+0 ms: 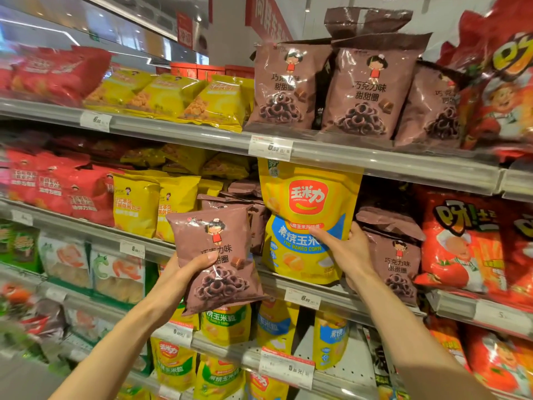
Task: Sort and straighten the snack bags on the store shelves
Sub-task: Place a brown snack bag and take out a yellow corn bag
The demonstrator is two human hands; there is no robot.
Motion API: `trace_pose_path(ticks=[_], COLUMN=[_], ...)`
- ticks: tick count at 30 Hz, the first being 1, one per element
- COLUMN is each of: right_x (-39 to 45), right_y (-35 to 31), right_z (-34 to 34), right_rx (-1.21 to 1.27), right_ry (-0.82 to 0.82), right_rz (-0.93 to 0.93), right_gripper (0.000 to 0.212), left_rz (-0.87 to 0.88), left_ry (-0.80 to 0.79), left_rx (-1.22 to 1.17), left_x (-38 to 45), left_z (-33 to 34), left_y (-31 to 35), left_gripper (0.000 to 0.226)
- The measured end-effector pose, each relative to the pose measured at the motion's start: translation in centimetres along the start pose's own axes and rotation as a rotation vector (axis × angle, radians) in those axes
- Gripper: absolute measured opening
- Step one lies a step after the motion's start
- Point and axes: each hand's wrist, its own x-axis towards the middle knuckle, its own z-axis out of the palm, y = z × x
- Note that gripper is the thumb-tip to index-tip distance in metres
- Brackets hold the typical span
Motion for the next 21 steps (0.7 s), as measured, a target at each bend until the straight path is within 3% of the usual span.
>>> trace_pose_path(ticks=[6,10,14,21], right_x=[0.0,-0.6,-1.7,-2.7], right_y=[-0.5,-1.1,-1.0,1.9], right_z=[0.8,0.8,-0.1,-1.9], right_rx=[0.112,0.178,0.136,0.162], right_ry=[-0.12,-0.23,-0.309,-0.236], right_rz=[-0.02,0.004,-0.002,-0.018], right_gripper=[0.036,0.043,0.036,0.045], left_rz=[-0.015,-0.008,0.013,0.019], left_ry=[0.01,0.042,0.038,-0.016], left_rx=[0.001,0.017,0.038,-0.012], left_x=[0.1,-0.2,-0.4,1.1], left_z=[-1.5,-2.6,-3.3,-1.2], left_y=[-0.2,-0.3,0.0,-0.3], left_gripper=[0.103,0.105,0.107,0.094])
